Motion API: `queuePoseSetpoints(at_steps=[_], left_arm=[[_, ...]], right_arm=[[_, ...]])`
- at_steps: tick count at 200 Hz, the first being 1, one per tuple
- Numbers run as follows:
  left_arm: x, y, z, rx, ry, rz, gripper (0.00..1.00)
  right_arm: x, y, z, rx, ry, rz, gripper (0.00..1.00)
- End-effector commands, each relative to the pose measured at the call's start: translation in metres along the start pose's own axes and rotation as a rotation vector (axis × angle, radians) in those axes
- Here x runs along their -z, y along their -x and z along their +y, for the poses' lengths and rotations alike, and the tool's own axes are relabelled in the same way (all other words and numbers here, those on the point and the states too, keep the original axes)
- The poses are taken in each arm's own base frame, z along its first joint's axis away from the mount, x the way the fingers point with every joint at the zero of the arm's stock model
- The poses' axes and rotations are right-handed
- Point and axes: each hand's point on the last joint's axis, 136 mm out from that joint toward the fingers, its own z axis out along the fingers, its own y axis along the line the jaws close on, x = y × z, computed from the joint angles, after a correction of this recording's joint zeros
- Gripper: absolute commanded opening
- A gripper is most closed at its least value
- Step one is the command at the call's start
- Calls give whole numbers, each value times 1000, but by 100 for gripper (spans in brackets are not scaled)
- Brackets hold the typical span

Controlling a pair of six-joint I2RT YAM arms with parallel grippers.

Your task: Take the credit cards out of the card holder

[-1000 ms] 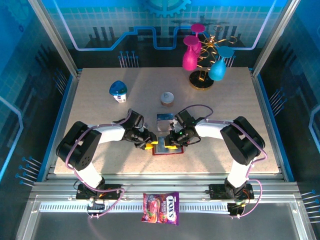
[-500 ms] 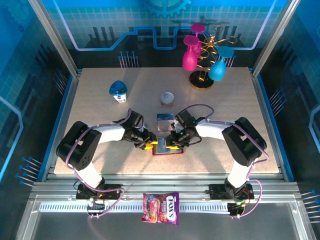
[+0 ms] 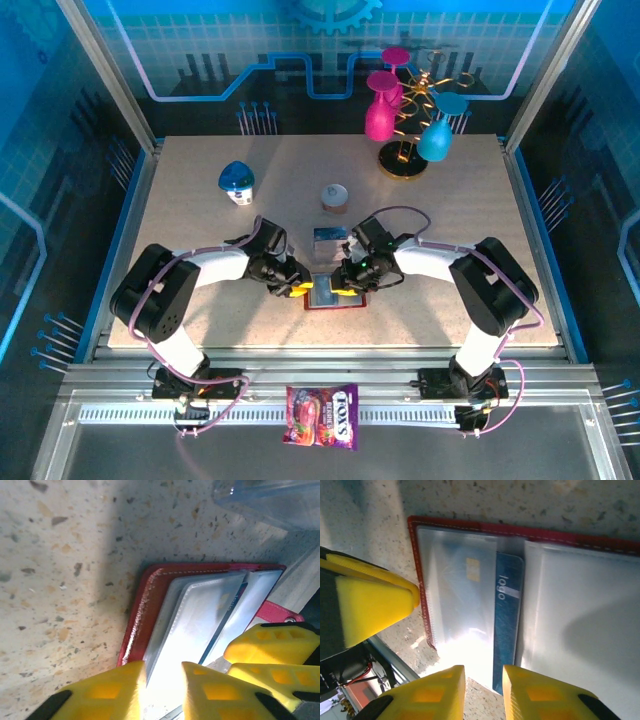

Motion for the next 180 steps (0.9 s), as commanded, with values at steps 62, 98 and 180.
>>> queuePoseSetpoints(at_steps=[62,98,180], left_arm=[[-9,-8,-8,-15,-1,34,7],[-12,-8,4,-11,36,36,1],[-15,-6,14,-10,73,33,2]], right_arm=[[0,8,15,-16,106,-16,26],[-7,8,9,-24,97,-5,27],[-13,0,-15,-38,2,30,27]])
